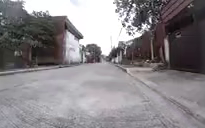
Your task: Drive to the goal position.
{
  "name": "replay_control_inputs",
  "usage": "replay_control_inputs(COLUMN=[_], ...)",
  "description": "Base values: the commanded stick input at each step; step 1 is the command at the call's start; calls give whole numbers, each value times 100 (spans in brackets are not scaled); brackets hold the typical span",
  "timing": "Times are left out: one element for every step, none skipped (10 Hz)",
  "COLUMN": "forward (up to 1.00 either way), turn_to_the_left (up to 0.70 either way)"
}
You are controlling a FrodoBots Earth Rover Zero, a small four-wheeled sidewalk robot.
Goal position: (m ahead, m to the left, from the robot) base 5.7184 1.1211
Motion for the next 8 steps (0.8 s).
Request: replay_control_inputs(forward=[100,100,100,100,100,100,100,100], turn_to_the_left=[0,0,0,0,0,0,0,0])
